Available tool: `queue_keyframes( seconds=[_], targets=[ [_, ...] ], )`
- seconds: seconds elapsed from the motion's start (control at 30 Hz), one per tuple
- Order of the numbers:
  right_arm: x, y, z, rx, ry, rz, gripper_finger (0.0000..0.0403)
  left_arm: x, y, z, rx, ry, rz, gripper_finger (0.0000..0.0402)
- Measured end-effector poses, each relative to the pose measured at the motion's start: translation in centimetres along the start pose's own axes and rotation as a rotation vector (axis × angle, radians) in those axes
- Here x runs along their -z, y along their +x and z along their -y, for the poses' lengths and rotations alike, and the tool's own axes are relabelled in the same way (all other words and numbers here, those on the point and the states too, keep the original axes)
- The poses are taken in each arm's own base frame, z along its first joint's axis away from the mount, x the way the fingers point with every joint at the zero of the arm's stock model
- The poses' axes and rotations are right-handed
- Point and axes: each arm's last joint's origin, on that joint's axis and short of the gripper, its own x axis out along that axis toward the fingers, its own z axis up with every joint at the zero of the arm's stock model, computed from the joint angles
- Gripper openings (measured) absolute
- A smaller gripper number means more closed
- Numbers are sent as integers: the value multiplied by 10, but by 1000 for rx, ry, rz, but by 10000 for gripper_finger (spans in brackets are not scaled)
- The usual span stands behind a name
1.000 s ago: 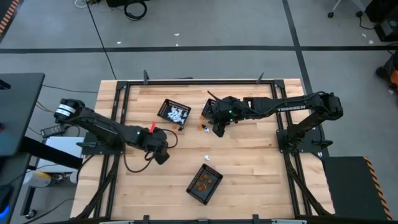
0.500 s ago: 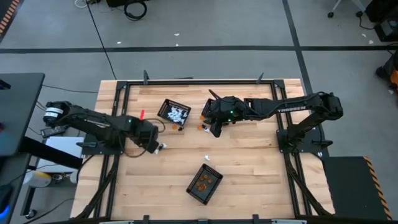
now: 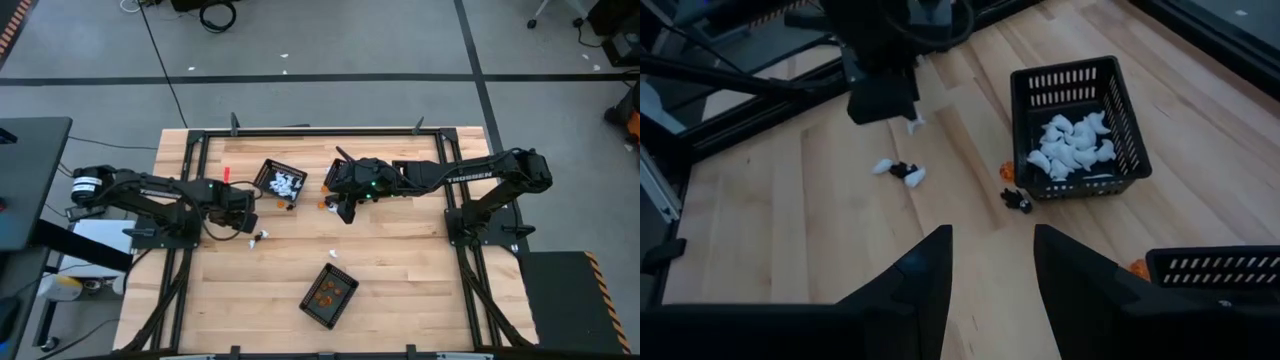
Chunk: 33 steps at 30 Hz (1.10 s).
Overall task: Sort Halloween decoration
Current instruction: Put the white ghost toy into the top left black basket
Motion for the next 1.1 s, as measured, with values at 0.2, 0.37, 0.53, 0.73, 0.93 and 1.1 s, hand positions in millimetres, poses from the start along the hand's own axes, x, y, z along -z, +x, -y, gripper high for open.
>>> queue_keyframes(
  seconds=[0.2, 0.37, 0.53, 0.73, 0.93, 1.1],
  targets=[
    [-1, 0, 0, 2, 9, 11, 147, -1, 8, 3, 72, 0, 29, 215],
    [-2, 0, 0, 0, 11, 20, 147, 2, 15, 1, 68, -2, -29, 216],
    [-2, 0, -1, 0, 12, 22, 147, 5, 18, 0, 48, -21, -9, 200],
    [-2, 0, 0, 1, 16, 22, 147, 5, 18, 0, 46, -16, -8, 172],
    [-3, 0, 0, 1, 28, 29, 147, 7, 18, 0, 33, 44, -2, 126],
    [-3, 0, 0, 0, 34, 29, 147, 7, 18, -1, 27, 47, -6, 92]
  ],
)
